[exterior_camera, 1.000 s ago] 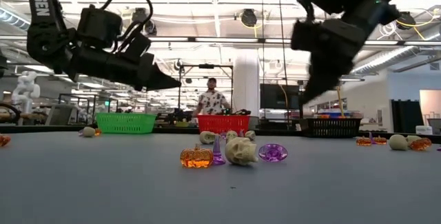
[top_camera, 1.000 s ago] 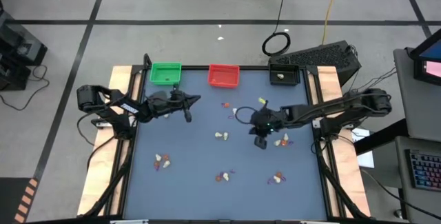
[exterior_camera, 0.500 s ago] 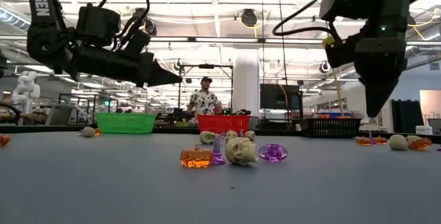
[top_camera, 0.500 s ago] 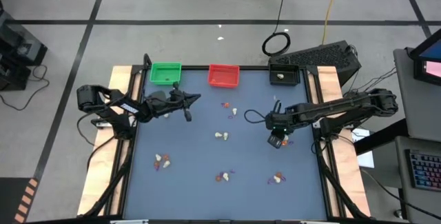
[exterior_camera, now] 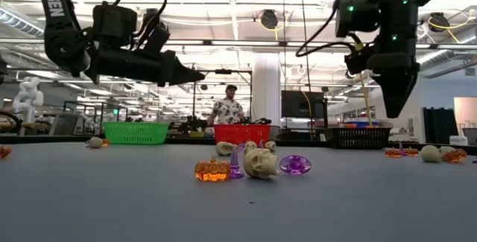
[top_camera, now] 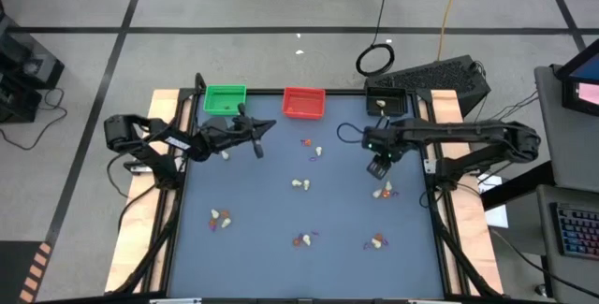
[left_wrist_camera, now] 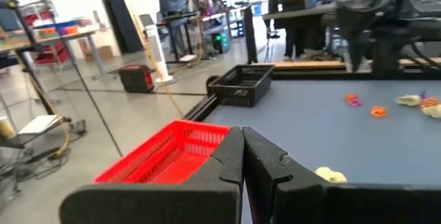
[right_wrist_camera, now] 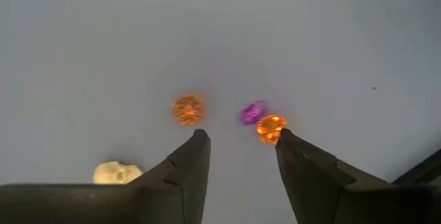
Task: Sort Halloween decoration
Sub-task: Put the white skull toy into the black bin
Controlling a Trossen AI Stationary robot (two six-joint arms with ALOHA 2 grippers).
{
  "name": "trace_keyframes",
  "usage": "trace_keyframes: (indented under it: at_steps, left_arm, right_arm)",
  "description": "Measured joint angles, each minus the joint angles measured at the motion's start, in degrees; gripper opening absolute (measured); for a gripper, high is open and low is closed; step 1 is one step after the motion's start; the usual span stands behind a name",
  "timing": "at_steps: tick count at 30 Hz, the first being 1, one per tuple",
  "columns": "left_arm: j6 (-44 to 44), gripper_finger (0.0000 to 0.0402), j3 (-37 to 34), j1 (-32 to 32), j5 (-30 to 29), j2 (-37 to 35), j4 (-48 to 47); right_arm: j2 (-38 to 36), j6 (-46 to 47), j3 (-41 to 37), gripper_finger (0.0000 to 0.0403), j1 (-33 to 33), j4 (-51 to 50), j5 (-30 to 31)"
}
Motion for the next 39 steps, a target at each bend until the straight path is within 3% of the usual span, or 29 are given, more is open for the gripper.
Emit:
trace_keyframes:
  at_steps: [6,13,16,22,29,39]
  left_arm:
    - [0.11,0.0006,-0.02,0.05,0.61,0.02,-3.22]
    - [0.44,0.0006,-0.02,0.05,0.61,0.02,-5.13]
    - [0.42,0.0006,-0.02,0.05,0.61,0.02,-6.06]
    - [0.11,0.0006,-0.04,0.05,0.63,0.02,-7.14]
    - [0.08,0.0006,-0.04,0.05,0.63,0.02,-7.54]
    - [-0.04,0.0006,-0.04,0.05,0.65,0.02,-7.93]
  right_arm:
    - [2.96,-4.24,-2.21,0.0158,-2.23,0.1,-8.4]
    - [4.99,-4.01,-4.44,0.0158,-1.84,0.06,-7.77]
    - [4.49,-2.53,-4.46,0.0158,0.24,0.03,-12.84]
    - [4.71,9.75,-4.46,0.0157,4.53,-0.08,-19.09]
    - [6.9,24.96,-4.46,0.0157,5.45,1.23,-19.06]
    - [13.89,29.3,-4.48,0.0157,5.81,1.59,-17.87]
